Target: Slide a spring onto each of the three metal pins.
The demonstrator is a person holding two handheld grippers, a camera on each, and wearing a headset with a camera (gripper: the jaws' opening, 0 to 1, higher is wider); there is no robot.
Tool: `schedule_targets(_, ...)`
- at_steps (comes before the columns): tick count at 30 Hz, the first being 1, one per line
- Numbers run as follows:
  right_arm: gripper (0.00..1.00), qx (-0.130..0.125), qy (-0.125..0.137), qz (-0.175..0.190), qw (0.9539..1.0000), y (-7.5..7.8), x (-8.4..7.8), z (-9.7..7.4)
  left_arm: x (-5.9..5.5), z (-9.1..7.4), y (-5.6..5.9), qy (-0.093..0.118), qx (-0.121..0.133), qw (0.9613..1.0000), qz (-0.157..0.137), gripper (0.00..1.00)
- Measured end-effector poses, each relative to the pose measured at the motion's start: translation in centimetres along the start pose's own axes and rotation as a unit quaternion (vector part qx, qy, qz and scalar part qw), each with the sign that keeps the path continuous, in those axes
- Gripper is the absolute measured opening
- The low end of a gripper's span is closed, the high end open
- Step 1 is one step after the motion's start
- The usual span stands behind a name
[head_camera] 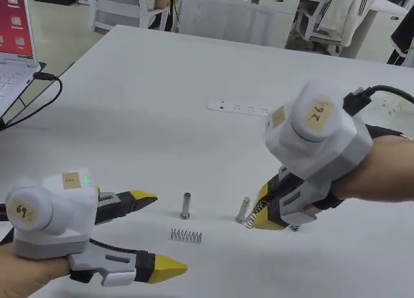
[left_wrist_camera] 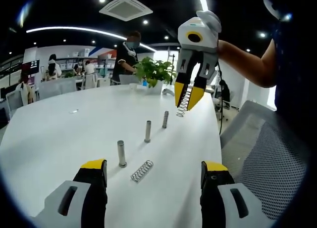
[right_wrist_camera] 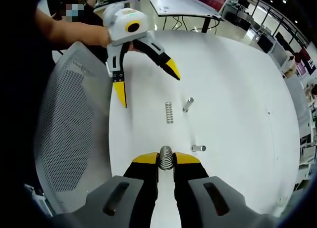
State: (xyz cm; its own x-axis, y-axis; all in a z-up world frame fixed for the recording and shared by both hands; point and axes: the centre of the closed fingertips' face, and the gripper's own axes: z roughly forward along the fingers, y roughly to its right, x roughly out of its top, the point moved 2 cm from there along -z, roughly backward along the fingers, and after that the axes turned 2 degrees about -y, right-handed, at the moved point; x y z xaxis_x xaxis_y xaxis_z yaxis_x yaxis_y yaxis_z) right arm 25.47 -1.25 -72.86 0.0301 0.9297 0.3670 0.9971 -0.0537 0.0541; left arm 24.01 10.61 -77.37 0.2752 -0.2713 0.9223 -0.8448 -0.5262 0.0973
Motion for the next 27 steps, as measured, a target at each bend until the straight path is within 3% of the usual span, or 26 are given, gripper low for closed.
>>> schedule_targets(12,0.09,-0.021,-0.004,0.008,0.9997,2.1,-0.5,-1.1,0.1,0.1,-0.1,-0.001,0.002,1.0000,0.002,0.76)
schedule_targets(18,0.09,-0.029,-0.018,0.007,0.9994,3.5,-0.8,-0.8,0.0,0.1,0.0,-0.002,0.001,1.0000,0.002,0.76)
schedule_targets(27,0.09,-0.020,-0.029,0.004,0.9994,4.7,-0.6,-0.1,-0.3,0.0,-0.1,-0.006,0.000,1.0000,0.001,0.75)
